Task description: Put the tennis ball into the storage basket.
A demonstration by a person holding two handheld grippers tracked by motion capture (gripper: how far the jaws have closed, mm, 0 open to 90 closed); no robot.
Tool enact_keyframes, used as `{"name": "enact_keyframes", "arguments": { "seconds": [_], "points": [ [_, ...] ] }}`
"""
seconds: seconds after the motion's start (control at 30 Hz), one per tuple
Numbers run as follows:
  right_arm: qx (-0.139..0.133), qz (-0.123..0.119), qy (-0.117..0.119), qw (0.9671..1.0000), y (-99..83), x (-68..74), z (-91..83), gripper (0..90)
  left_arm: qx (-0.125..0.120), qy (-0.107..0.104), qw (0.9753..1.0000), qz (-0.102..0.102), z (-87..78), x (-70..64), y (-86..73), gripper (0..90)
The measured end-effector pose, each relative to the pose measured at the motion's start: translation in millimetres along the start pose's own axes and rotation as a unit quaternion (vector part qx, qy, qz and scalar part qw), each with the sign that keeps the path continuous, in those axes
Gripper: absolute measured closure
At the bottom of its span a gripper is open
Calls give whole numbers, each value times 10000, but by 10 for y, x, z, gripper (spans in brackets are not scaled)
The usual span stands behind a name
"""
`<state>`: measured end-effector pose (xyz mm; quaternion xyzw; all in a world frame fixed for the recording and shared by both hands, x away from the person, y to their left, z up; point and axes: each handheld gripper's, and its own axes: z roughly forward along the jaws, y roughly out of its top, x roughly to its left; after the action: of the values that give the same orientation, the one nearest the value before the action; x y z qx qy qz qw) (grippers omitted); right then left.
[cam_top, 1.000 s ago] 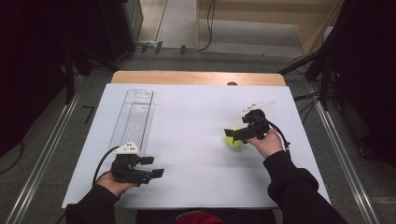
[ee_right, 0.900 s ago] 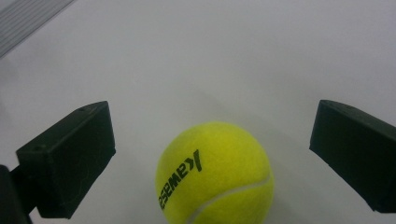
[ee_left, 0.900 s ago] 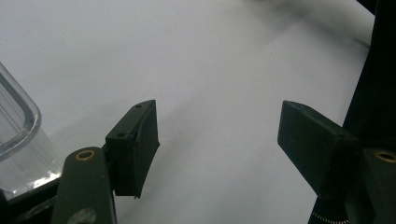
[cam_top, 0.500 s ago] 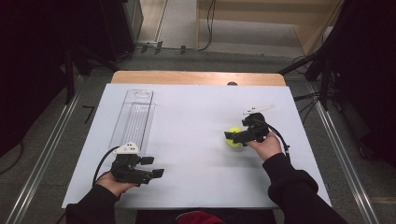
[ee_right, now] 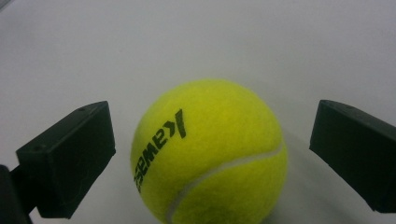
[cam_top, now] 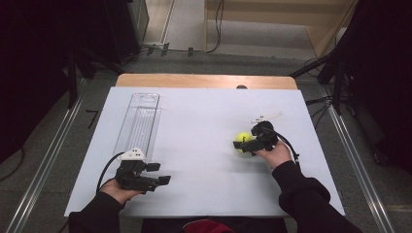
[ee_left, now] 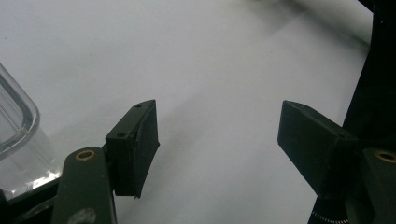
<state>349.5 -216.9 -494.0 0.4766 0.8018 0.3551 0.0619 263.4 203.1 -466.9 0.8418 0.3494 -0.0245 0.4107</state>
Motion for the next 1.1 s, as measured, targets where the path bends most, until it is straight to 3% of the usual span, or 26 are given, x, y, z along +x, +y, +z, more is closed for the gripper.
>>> {"name": "enact_keyframes", "arguments": {
  "seconds": [0.53, 0.6, 0.67, 1.1],
  "points": [
    [236, 50, -8, 9997, -52, 9, 123, 0, -11, 0, 10000, -5, -1, -2, -1, 297],
    [149, -37, -160, 9998, -76, 24, 119, 154, -13, 4, 10000, -3, -2, -1, -1, 297],
    [45, -155, -161, 9997, -100, 41, 112, 225, -17, 3, 10000, -4, -4, -1, -1, 297],
    [139, -172, -109, 9997, -84, 41, 104, 233, -16, 4, 10000, 3, -5, -4, 0, 297]
  ]
}}
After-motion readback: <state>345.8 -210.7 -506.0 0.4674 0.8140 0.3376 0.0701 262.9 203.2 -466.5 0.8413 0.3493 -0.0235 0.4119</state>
